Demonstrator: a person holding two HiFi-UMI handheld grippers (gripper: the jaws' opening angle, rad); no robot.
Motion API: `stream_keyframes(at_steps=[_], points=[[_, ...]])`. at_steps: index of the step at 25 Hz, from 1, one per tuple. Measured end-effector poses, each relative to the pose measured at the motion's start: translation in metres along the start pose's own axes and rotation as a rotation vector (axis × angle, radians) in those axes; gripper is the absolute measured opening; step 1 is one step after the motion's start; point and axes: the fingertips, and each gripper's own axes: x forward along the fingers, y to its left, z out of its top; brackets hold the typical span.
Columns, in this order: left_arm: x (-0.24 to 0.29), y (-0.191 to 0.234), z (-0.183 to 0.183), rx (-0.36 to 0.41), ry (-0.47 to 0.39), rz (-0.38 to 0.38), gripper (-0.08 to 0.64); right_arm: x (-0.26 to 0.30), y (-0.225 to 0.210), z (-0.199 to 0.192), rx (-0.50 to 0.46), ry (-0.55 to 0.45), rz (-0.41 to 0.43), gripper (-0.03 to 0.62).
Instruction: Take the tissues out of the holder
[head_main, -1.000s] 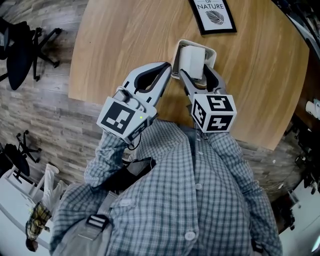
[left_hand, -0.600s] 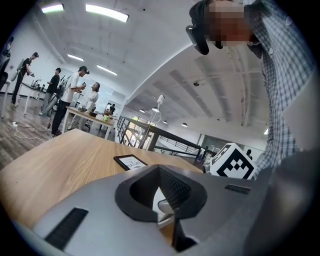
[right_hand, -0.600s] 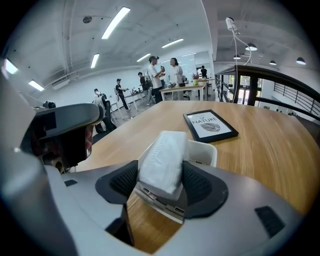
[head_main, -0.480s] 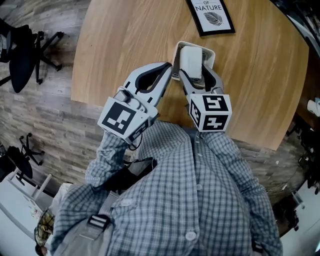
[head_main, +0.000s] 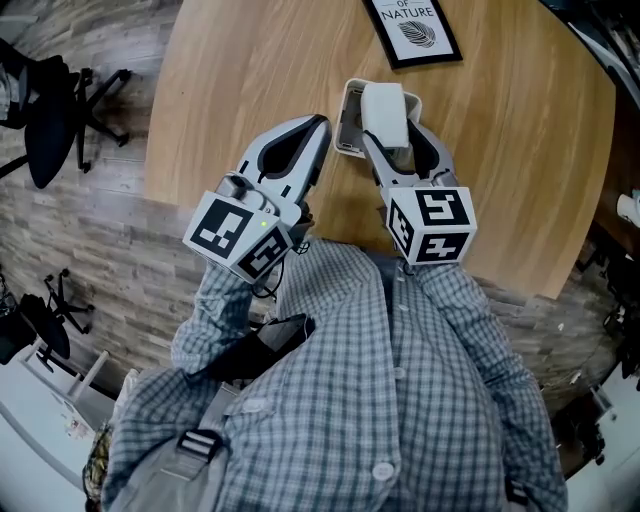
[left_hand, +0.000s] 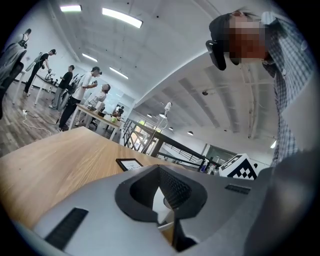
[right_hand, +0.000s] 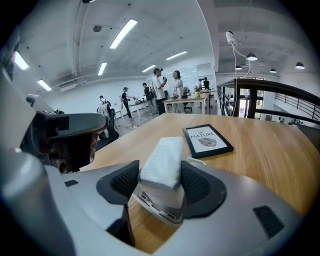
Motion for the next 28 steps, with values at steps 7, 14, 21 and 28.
stream_keyframes(at_steps=[7,14,21,28], points=[[0.003,-0.027,0.003,0.063,0.000,-0.031,0.005,-0.025,0.000,0.016,-0.011,-0.103,0.045,0.268],[0.007,-0.056,0.012,0.095,-0.019,-0.074,0.005,-0.063,-0.010,0.034,0.010,-0.212,0.070,0.265],[0.016,-0.089,0.011,0.143,-0.016,-0.124,0.005,-0.107,-0.033,0.034,0.014,-0.274,0.039,0.265],[0.031,-0.126,0.006,0.175,-0.009,-0.183,0.005,-0.146,-0.068,0.020,0.044,-0.306,-0.020,0.265]])
